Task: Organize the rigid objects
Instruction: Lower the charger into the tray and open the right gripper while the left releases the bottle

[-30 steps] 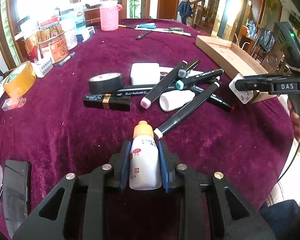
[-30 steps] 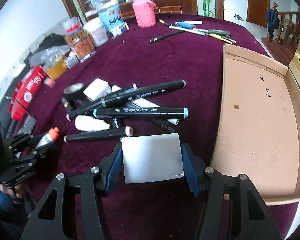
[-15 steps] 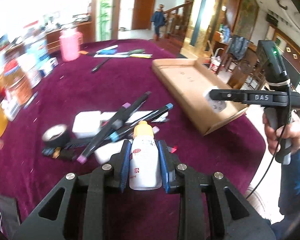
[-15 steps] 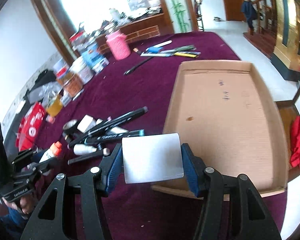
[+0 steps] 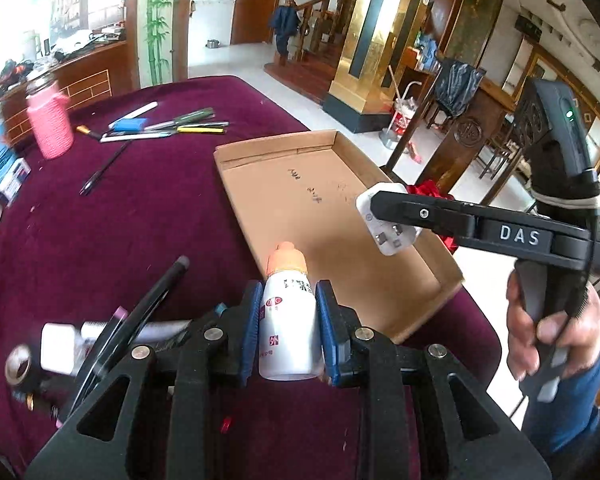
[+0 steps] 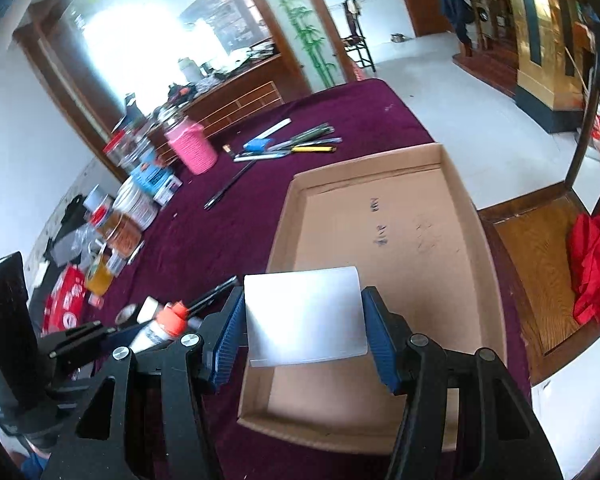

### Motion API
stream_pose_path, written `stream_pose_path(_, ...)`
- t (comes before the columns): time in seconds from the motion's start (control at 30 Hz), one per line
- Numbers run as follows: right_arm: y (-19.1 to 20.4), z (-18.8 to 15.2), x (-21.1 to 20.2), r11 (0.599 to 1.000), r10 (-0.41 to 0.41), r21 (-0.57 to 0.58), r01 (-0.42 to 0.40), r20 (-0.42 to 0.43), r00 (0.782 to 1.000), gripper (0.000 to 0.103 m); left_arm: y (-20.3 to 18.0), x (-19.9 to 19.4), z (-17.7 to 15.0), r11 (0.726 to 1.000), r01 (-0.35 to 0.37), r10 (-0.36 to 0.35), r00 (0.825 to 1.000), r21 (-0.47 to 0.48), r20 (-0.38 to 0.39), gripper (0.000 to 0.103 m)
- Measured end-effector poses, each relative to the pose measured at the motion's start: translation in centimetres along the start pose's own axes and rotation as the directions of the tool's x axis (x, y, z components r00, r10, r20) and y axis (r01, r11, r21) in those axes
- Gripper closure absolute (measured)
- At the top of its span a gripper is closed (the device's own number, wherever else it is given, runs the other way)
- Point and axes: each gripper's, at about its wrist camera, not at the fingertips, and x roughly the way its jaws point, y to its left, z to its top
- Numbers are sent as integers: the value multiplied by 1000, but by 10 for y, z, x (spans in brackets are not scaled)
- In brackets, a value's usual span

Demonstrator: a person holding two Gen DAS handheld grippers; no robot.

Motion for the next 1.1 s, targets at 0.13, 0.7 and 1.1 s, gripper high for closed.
stream_pose_path(0.13, -16, 18, 10, 1000, -19, 21, 20, -16, 1000, 51, -13, 30, 22, 1000, -3, 3, 1000, 5, -24, 79)
stream_pose_path(0.7, -58, 71, 99, 993, -74, 77, 88, -175, 982, 52, -7, 130, 58, 996, -84, 80, 990, -30, -114, 79)
stream_pose_path(1.1, -56, 90, 123, 991, -92, 82, 109, -181, 979, 59, 8, 158, 66, 992, -91, 74, 982, -90, -174, 79)
